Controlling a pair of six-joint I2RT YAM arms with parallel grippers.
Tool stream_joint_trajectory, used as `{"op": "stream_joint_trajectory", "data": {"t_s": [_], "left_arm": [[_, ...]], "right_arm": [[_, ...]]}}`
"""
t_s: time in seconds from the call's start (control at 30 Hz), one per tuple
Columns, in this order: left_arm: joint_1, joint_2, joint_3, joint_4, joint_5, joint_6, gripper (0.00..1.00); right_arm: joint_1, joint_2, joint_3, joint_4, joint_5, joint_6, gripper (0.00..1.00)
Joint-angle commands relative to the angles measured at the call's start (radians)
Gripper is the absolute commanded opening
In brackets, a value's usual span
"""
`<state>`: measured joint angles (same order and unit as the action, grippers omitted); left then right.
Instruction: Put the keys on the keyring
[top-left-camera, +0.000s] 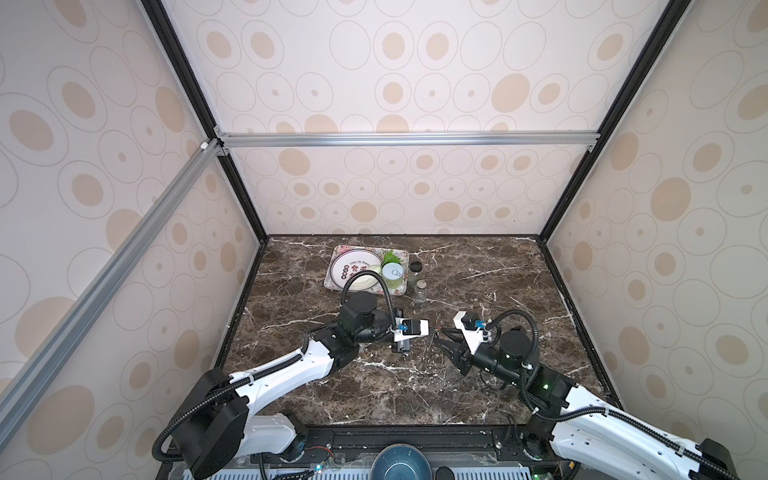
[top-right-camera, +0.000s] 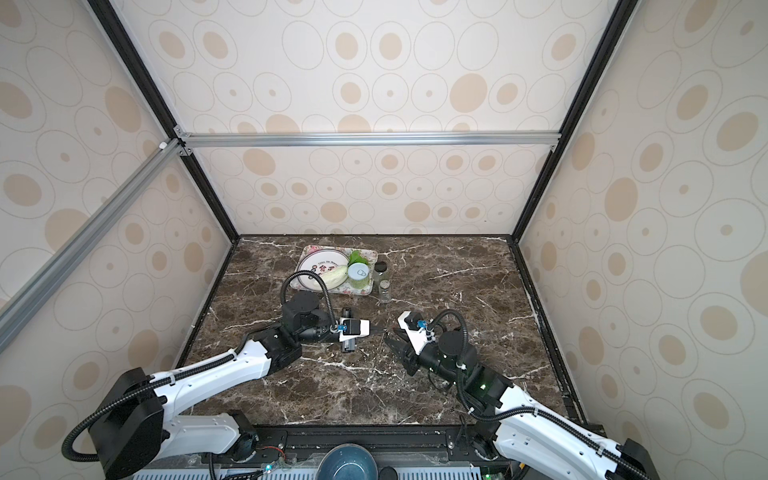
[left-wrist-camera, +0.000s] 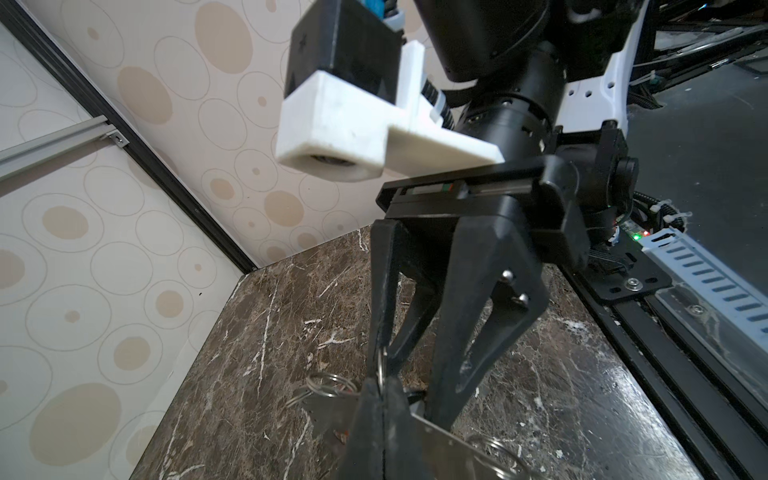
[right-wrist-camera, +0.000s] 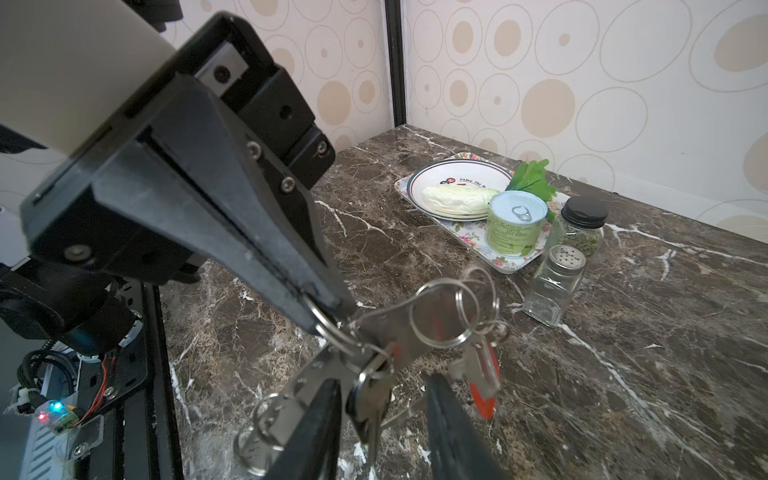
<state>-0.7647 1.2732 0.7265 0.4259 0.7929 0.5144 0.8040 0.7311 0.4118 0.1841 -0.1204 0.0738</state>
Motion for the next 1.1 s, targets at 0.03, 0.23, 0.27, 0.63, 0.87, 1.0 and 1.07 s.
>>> {"op": "stream_joint_trajectory", "data": {"t_s": [0.03,0.23,0.27,0.63,0.87,1.0,1.07], "left_arm": [[-0.01,-0.026,0.044,-0.001,0.044,0.03,0.0],[-0.012,-0.021,0.056,-0.028,0.081,0.048,0.0],[-0.012,-0.018,0.06,-0.039,0.091,0.056,0.0],[-0.015,-0.009,0.067,-0.055,0.093,0.066,0.0],[-0.016,-0.009,0.07,-0.063,0.088,0.073,0.0],[-0.016,-0.007,0.073,-0.069,0.092,0.076,0.0],[-0.016,-0.005,0.074,-0.073,0.094,0.076,0.0]], "right_arm": [[0.0,0.011,0.036,0.015,-0.026,0.002,0.36],[-0.001,0.025,0.036,0.03,-0.062,0.002,0.36],[-0.001,0.024,0.036,0.032,-0.066,0.003,0.36],[-0.001,0.02,0.035,0.038,-0.109,-0.008,0.23],[-0.001,0.003,0.025,0.05,-0.123,-0.008,0.26],[-0.001,-0.008,0.022,0.052,-0.123,-0.007,0.31],[-0.002,-0.012,0.018,0.054,-0.126,-0.009,0.31]]}}
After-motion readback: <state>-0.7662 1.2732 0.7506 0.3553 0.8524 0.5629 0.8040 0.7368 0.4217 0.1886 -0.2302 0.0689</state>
